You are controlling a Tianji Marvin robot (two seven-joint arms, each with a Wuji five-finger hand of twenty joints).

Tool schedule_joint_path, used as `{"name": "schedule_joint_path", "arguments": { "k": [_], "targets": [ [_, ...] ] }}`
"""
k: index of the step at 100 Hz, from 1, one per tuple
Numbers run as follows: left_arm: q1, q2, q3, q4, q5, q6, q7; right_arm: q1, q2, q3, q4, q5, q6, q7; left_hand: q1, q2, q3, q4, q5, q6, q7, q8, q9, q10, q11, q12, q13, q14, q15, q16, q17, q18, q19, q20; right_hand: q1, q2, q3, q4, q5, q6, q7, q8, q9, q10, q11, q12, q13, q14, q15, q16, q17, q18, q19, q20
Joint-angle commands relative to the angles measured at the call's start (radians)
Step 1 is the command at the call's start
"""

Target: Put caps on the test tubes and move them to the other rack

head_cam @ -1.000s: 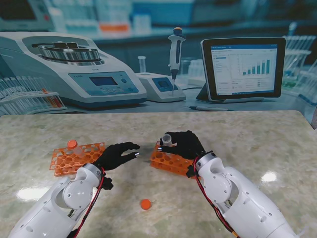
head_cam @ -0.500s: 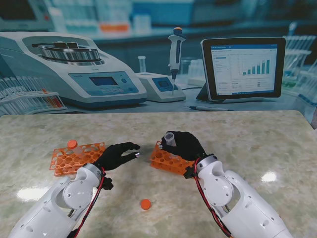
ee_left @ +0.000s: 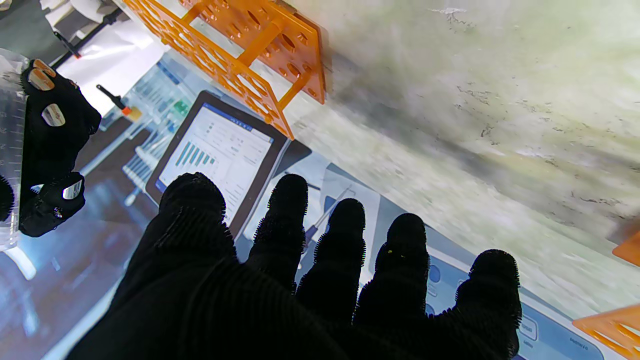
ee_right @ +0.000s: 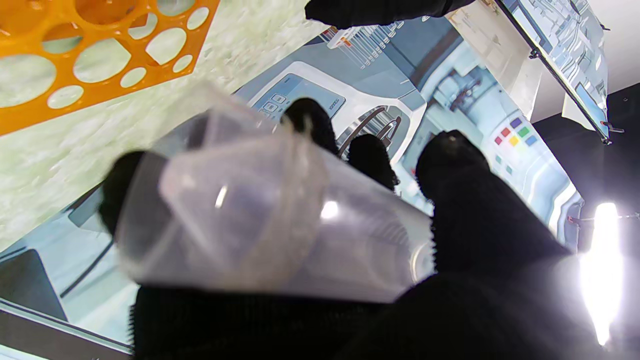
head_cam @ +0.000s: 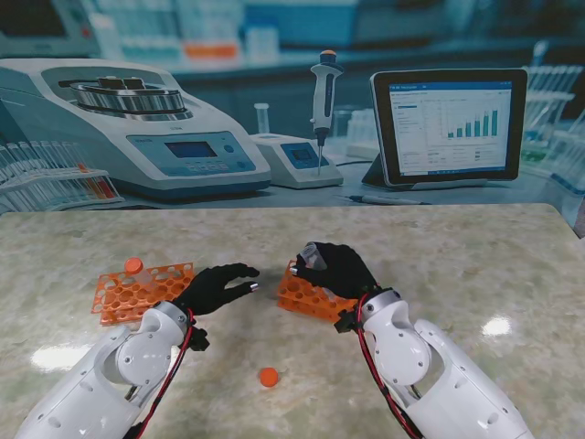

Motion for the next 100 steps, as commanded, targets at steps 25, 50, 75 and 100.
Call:
{"name": "schedule_joint_path", "arguments": {
  "k": [25, 50, 75, 100],
  "targets": [
    [0.001, 0.002, 0.002, -0.009, -0.004, 0.006, -0.011, -0.013, 0.002, 0.006, -0.021, 0.005, 0.009, 0.023, 0.014, 0.042, -0.011, -0.001, 0.01, -0.005, -0.01, -0.001, 0.014, -0.01, -0.01, 0.0, 0.014, 0.003, 0.006, 0.017, -0.016, -0.007, -0.038, 0.006, 0.126, 0.124, 0.094, -0.019, 0.048, -0.089, 0.004, 0.009, 0.028, -0.028, 0.132, 0.105, 0.073, -0.333, 0.38, 0.152, 0.114, -0.245, 0.271, 0.198],
    [0.001, 0.003, 0.003, -0.011, -0.007, 0.008, -0.014, -0.021, 0.006, 0.013, -0.029, 0.021, -0.003, 0.043, 0.017, 0.044, -0.011, -0.001, 0.01, -0.006, -0.009, -0.001, 0.014, -0.009, -0.01, 0.0, 0.017, 0.004, 0.007, 0.019, -0.015, -0.008, -0.038, 0.007, 0.113, 0.109, 0.046, -0.015, 0.04, -0.053, 0.008, -0.012, 0.052, -0.039, 0.174, 0.132, 0.074, -0.463, 0.558, 0.26, 0.143, -0.315, 0.417, 0.338],
    [0.0, 0.003, 0.004, -0.011, -0.008, 0.005, -0.017, -0.05, 0.011, 0.032, -0.058, 0.03, -0.021, 0.055, 0.018, 0.043, -0.011, -0.001, 0.008, -0.005, -0.01, -0.001, 0.013, -0.009, -0.01, 0.001, 0.017, 0.003, 0.006, 0.02, -0.015, -0.007, -0.038, 0.007, -0.091, -0.19, 0.154, -0.072, 0.144, -0.034, 0.024, 0.272, 0.107, -0.082, 0.22, 0.119, 0.074, -0.456, 0.607, 0.311, 0.154, -0.339, 0.464, 0.424],
    [-0.002, 0.004, 0.006, -0.01, -0.009, -0.001, -0.02, -0.079, 0.018, 0.052, -0.085, 0.019, -0.046, 0.065, 0.018, 0.043, -0.012, -0.001, 0.008, -0.006, -0.01, -0.001, 0.014, -0.008, -0.01, 0.001, 0.017, 0.004, 0.006, 0.02, -0.014, -0.006, -0.038, 0.007, -0.146, -0.3, 0.174, -0.015, 0.145, -0.074, 0.142, 0.556, 0.087, -0.148, 0.311, 0.127, 0.074, -0.458, 0.617, 0.314, 0.158, -0.362, 0.477, 0.44]
  ]
}}
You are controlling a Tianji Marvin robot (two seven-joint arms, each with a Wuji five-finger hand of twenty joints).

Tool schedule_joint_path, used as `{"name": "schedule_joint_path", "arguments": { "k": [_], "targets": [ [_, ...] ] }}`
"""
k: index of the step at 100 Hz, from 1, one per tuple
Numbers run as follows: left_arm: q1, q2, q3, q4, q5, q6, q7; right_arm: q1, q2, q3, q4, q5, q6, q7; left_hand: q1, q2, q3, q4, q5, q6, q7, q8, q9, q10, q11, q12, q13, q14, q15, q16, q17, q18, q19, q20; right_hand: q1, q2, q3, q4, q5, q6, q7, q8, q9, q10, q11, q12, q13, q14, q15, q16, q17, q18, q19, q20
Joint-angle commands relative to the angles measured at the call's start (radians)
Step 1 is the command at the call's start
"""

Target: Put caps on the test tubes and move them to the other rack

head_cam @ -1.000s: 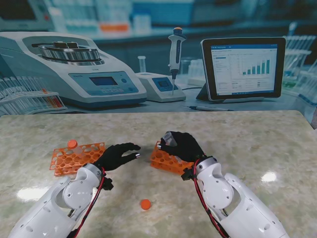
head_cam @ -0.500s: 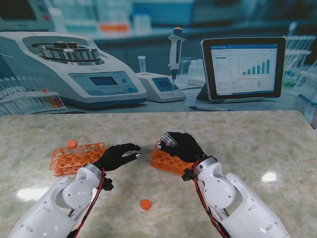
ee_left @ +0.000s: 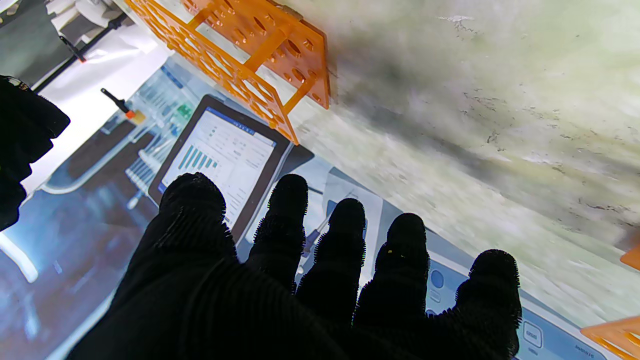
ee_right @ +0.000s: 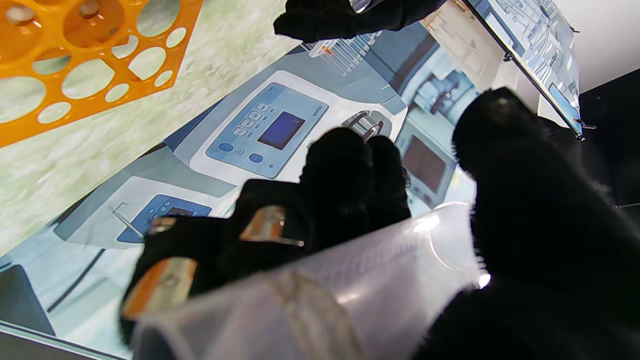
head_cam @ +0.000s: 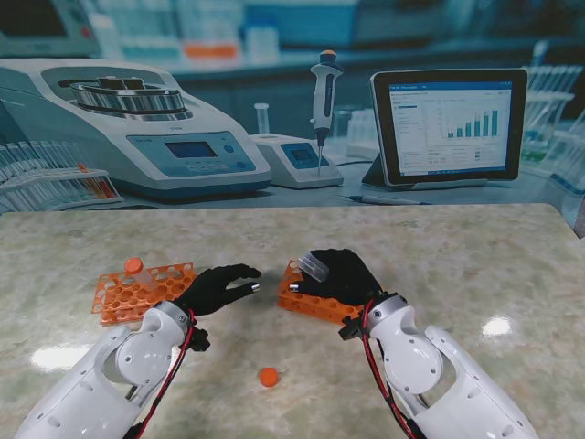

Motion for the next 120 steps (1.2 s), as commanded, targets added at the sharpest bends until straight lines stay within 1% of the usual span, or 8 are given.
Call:
{"name": "schedule_joint_path", "arguments": {
  "k": [1, 10, 17, 23, 46, 68, 98, 120],
  "targets": [
    [0.0, 0.001, 0.002, -0.005, -0.002, -0.002, -0.006, -0.017, 0.003, 0.002, -0.015, -0.005, -0.006, 0.005, 0.017, 0.043, -0.012, -0.001, 0.008, -0.006, -0.01, -0.001, 0.013, -0.008, -0.01, 0.001, 0.017, 0.003, 0.006, 0.011, -0.014, -0.006, -0.038, 0.007, 0.001, -0.052, -0.001, 0.034, 0.02, -0.035, 0.067, 0.066, 0.052, -0.012, 0.051, 0.004, 0.063, -0.245, 0.224, 0.083, 0.067, -0.142, 0.229, 0.037],
    [0.0, 0.002, 0.003, -0.006, -0.003, -0.002, -0.007, -0.028, 0.005, 0.008, -0.025, -0.001, -0.013, 0.01, 0.019, 0.042, -0.011, -0.001, 0.009, -0.005, -0.01, -0.001, 0.013, -0.009, -0.01, 0.001, 0.018, 0.006, 0.006, 0.011, -0.014, -0.007, -0.038, 0.007, 0.018, -0.062, 0.023, 0.074, 0.037, -0.089, 0.184, 0.167, 0.056, -0.012, 0.07, 0.001, 0.063, -0.241, 0.226, 0.083, 0.067, -0.136, 0.232, 0.04],
    [0.0, 0.002, 0.005, -0.006, -0.003, -0.002, -0.008, -0.034, 0.006, 0.012, -0.028, 0.001, -0.029, 0.012, 0.017, 0.042, -0.012, -0.001, 0.009, -0.006, -0.01, -0.001, 0.016, -0.012, -0.009, 0.002, 0.019, 0.002, 0.007, 0.011, -0.014, -0.007, -0.038, 0.007, 0.043, -0.047, 0.065, 0.122, 0.087, -0.124, 0.274, 0.241, 0.071, -0.005, 0.072, 0.005, 0.063, -0.238, 0.228, 0.08, 0.067, -0.128, 0.235, 0.04],
    [-0.001, 0.002, 0.006, -0.006, -0.004, -0.002, -0.01, -0.039, 0.008, 0.015, -0.029, 0.004, -0.046, 0.018, 0.019, 0.043, -0.011, -0.001, 0.008, -0.005, -0.01, -0.001, 0.013, -0.011, -0.009, 0.002, 0.019, 0.002, 0.007, 0.011, -0.013, -0.007, -0.038, 0.007, 0.067, -0.036, 0.085, 0.143, 0.13, -0.141, 0.323, 0.286, 0.072, -0.004, 0.084, 0.021, 0.062, -0.236, 0.231, 0.081, 0.067, -0.117, 0.235, 0.038],
    [0.0, 0.003, 0.007, -0.009, -0.002, -0.006, -0.015, -0.05, 0.003, 0.014, -0.016, 0.01, -0.099, -0.007, 0.019, 0.042, -0.011, -0.001, 0.009, -0.004, -0.009, -0.001, 0.014, -0.01, -0.009, 0.002, 0.018, 0.004, 0.006, 0.011, -0.014, -0.008, -0.038, 0.007, 0.055, -0.008, 0.231, 0.203, 0.24, -0.152, 0.379, 0.417, 0.075, -0.024, 0.151, 0.03, 0.062, -0.223, 0.247, 0.082, 0.069, -0.109, 0.255, 0.039],
    [0.007, 0.007, 0.003, -0.019, 0.002, -0.009, -0.025, -0.065, 0.006, 0.018, -0.006, 0.031, -0.159, 0.004, 0.021, 0.039, -0.011, -0.001, 0.009, -0.005, -0.009, -0.001, 0.017, -0.009, -0.007, 0.003, 0.021, 0.004, 0.008, 0.012, -0.012, -0.007, -0.037, 0.008, 0.055, -0.026, 0.294, 0.264, 0.259, -0.113, 0.389, 0.445, 0.076, -0.018, 0.167, 0.025, 0.061, -0.21, 0.248, 0.08, 0.067, -0.101, 0.254, 0.039],
    [0.047, 0.022, -0.013, -0.076, 0.022, -0.01, -0.075, -0.086, 0.027, 0.02, -0.009, 0.049, -0.224, 0.081, 0.031, 0.031, -0.009, -0.001, 0.024, -0.004, 0.005, 0.008, 0.039, -0.017, 0.011, 0.025, 0.052, -0.001, 0.029, 0.031, 0.011, -0.009, -0.006, 0.025, 0.052, -0.031, 0.289, 0.28, 0.261, -0.114, 0.387, 0.448, 0.075, -0.018, 0.167, 0.025, 0.061, -0.21, 0.248, 0.079, 0.067, -0.099, 0.253, 0.039],
    [0.097, 0.034, -0.044, -0.139, 0.06, -0.029, -0.105, -0.092, 0.036, 0.016, -0.011, 0.077, -0.239, 0.126, 0.042, 0.022, -0.01, 0.0, 0.036, 0.031, 0.035, 0.062, 0.059, -0.026, 0.037, 0.086, 0.09, -0.009, 0.056, 0.078, 0.019, -0.012, 0.06, 0.069, 0.052, -0.03, 0.283, 0.284, 0.259, -0.116, 0.386, 0.449, 0.075, -0.017, 0.165, 0.026, 0.061, -0.21, 0.247, 0.079, 0.067, -0.097, 0.251, 0.038]
  ]
}}
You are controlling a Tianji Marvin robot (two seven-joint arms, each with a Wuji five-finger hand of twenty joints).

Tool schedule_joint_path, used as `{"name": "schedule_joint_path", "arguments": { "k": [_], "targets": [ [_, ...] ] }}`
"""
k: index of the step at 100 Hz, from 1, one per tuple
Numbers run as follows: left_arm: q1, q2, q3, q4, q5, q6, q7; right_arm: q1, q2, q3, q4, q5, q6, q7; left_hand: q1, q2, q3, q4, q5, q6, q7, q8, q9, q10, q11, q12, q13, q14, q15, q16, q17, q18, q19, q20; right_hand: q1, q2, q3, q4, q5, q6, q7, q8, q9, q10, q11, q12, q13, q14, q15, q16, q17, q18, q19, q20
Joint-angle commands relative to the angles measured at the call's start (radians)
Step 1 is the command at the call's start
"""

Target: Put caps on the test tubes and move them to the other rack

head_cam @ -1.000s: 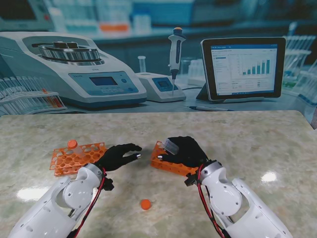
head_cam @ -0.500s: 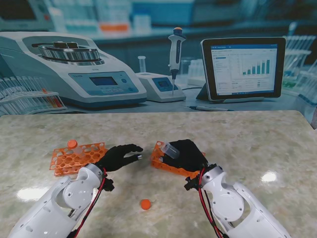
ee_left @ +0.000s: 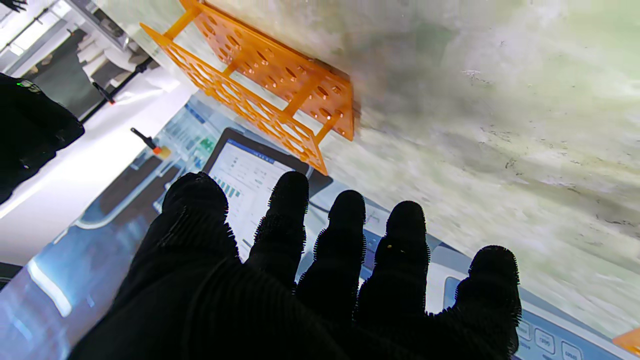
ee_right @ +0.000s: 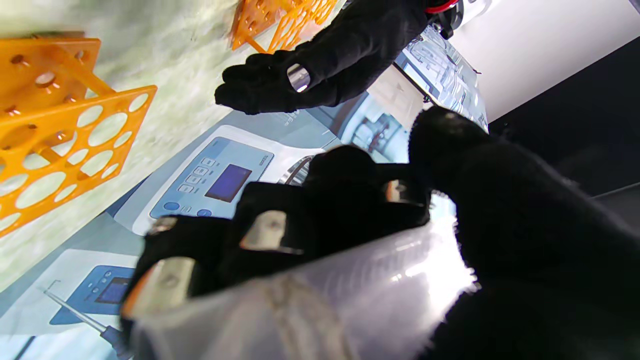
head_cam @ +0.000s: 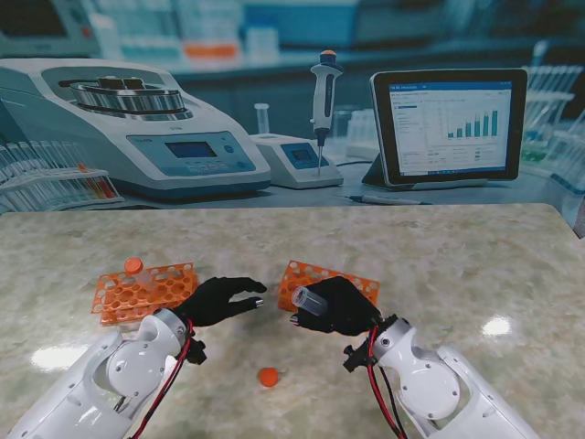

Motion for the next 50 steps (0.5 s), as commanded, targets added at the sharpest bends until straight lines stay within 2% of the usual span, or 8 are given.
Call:
{"name": "schedule_joint_path", "arguments": {
  "k": [1, 12, 27, 50],
  "targets": [
    [0.022, 0.007, -0.008, -0.025, 0.007, -0.011, -0.01, -0.012, 0.0, -0.006, -0.002, 0.003, -0.002, 0.003, 0.03, 0.022, -0.009, -0.001, 0.02, 0.02, 0.022, 0.03, 0.013, -0.027, 0.017, 0.038, 0.034, -0.011, 0.018, 0.025, 0.003, -0.013, 0.054, 0.048, 0.043, -0.005, 0.046, 0.045, 0.107, -0.02, 0.127, 0.054, 0.054, 0.003, 0.071, 0.016, 0.061, -0.204, 0.22, 0.078, 0.067, -0.091, 0.25, 0.035],
    [0.051, 0.014, -0.025, -0.058, 0.028, -0.025, -0.026, -0.015, 0.002, -0.007, -0.001, 0.008, -0.001, 0.009, 0.045, 0.0, -0.006, 0.001, 0.008, 0.027, 0.035, 0.069, 0.019, -0.031, 0.031, 0.07, 0.064, -0.017, 0.045, 0.062, 0.021, -0.017, 0.122, 0.089, 0.044, -0.007, 0.043, 0.045, 0.106, -0.02, 0.126, 0.054, 0.054, 0.008, 0.07, 0.016, 0.061, -0.204, 0.22, 0.078, 0.067, -0.089, 0.249, 0.035],
    [0.082, 0.022, -0.038, -0.09, 0.058, -0.047, -0.045, -0.014, 0.003, -0.008, -0.001, 0.007, 0.007, 0.015, 0.072, -0.04, -0.002, 0.003, -0.014, 0.033, 0.039, 0.101, 0.015, -0.036, 0.048, 0.114, 0.098, -0.032, 0.091, 0.144, 0.051, -0.026, 0.289, 0.187, 0.044, -0.006, 0.037, 0.045, 0.103, -0.021, 0.124, 0.056, 0.054, 0.006, 0.069, 0.018, 0.061, -0.204, 0.219, 0.077, 0.066, -0.087, 0.248, 0.034],
    [0.117, 0.026, -0.04, -0.101, 0.1, -0.078, -0.035, -0.015, 0.003, -0.005, -0.004, -0.004, 0.024, 0.011, 0.137, -0.152, 0.015, 0.004, -0.026, 0.034, 0.067, 0.126, 0.014, -0.044, 0.074, 0.154, 0.111, -0.041, 0.14, 0.231, 0.083, -0.041, 0.521, 0.295, 0.048, -0.005, 0.029, 0.044, 0.099, -0.022, 0.119, 0.058, 0.053, 0.01, 0.064, 0.018, 0.061, -0.202, 0.215, 0.075, 0.065, -0.082, 0.244, 0.032]
  ]
}}
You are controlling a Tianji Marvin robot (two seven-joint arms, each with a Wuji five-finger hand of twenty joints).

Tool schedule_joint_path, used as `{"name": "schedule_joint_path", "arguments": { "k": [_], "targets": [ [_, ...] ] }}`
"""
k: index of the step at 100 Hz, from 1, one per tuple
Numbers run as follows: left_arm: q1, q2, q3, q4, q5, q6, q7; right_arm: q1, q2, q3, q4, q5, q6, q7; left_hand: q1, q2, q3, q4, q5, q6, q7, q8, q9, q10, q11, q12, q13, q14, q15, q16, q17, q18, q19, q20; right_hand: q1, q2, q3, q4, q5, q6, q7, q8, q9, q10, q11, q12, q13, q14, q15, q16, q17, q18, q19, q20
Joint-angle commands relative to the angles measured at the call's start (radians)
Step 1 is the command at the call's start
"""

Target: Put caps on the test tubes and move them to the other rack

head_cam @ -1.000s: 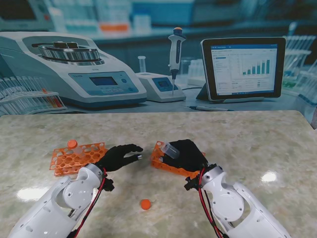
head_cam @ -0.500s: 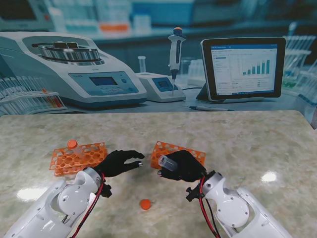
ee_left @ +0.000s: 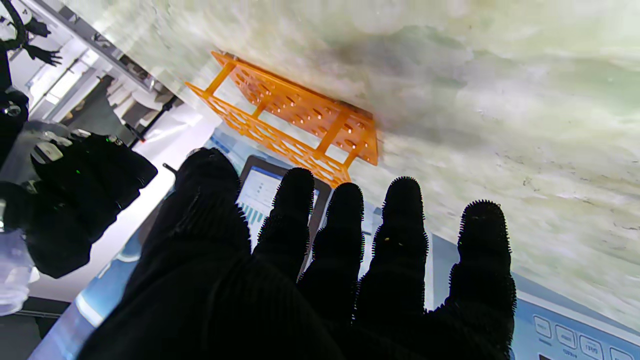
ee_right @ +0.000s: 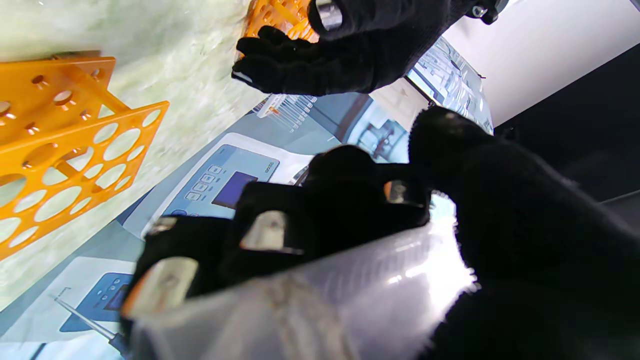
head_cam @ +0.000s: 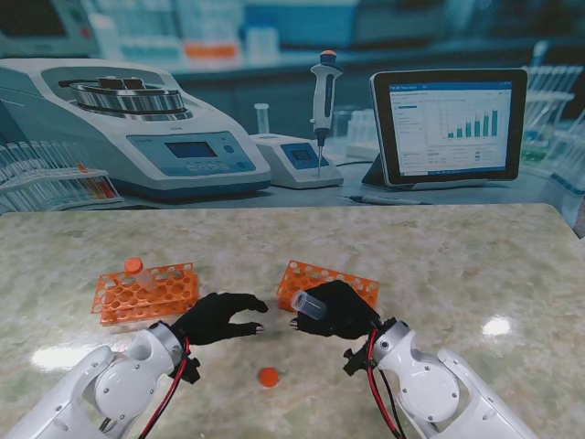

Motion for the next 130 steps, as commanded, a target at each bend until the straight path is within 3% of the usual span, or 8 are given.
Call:
{"name": "schedule_joint_path", "arguments": {
  "k": [1, 32, 102, 130],
  "targets": [
    [0.016, 0.002, 0.004, -0.003, 0.016, -0.007, 0.004, -0.009, -0.001, 0.0, -0.005, -0.003, 0.011, 0.001, 0.04, -0.032, 0.015, 0.002, -0.022, 0.006, 0.028, 0.015, 0.006, -0.029, 0.016, 0.02, 0.023, -0.028, 0.021, 0.027, 0.007, -0.02, 0.069, 0.053, 0.049, -0.006, 0.029, 0.043, 0.099, -0.022, 0.119, 0.05, 0.053, 0.011, 0.063, 0.018, 0.061, -0.201, 0.215, 0.075, 0.065, -0.082, 0.244, 0.032],
    [0.054, 0.005, 0.003, -0.014, 0.05, -0.042, 0.021, -0.012, 0.001, 0.008, -0.012, -0.015, 0.027, 0.002, 0.082, -0.129, 0.05, -0.006, -0.004, -0.011, 0.06, 0.022, 0.005, -0.029, 0.036, 0.038, 0.04, -0.029, 0.057, 0.069, 0.025, -0.021, 0.149, 0.076, 0.054, -0.002, 0.015, 0.042, 0.094, -0.022, 0.114, 0.054, 0.052, 0.013, 0.054, 0.021, 0.061, -0.197, 0.211, 0.071, 0.064, -0.075, 0.238, 0.029],
    [0.1, 0.016, 0.027, -0.024, 0.097, -0.072, 0.009, -0.025, 0.005, 0.017, -0.03, -0.041, 0.037, 0.007, 0.047, -0.185, 0.114, -0.018, 0.0, -0.087, 0.103, 0.034, -0.014, -0.031, 0.042, 0.071, 0.028, -0.039, 0.087, 0.127, 0.003, -0.015, 0.165, 0.075, 0.061, 0.002, -0.006, 0.035, 0.084, -0.024, 0.102, 0.063, 0.052, 0.015, 0.036, 0.028, 0.061, -0.193, 0.206, 0.065, 0.063, -0.067, 0.231, 0.023],
    [0.104, 0.022, 0.04, -0.026, 0.129, -0.085, 0.002, -0.03, 0.008, 0.023, -0.035, -0.049, 0.03, 0.014, 0.014, -0.204, 0.149, -0.026, -0.001, -0.104, 0.056, -0.011, -0.023, -0.031, 0.034, 0.076, 0.016, -0.042, 0.08, 0.136, -0.013, -0.014, 0.154, 0.08, 0.061, 0.004, -0.014, 0.03, 0.08, -0.026, 0.098, 0.066, 0.051, 0.016, 0.028, 0.03, 0.061, -0.191, 0.205, 0.063, 0.062, -0.064, 0.227, 0.021]
  ]
}}
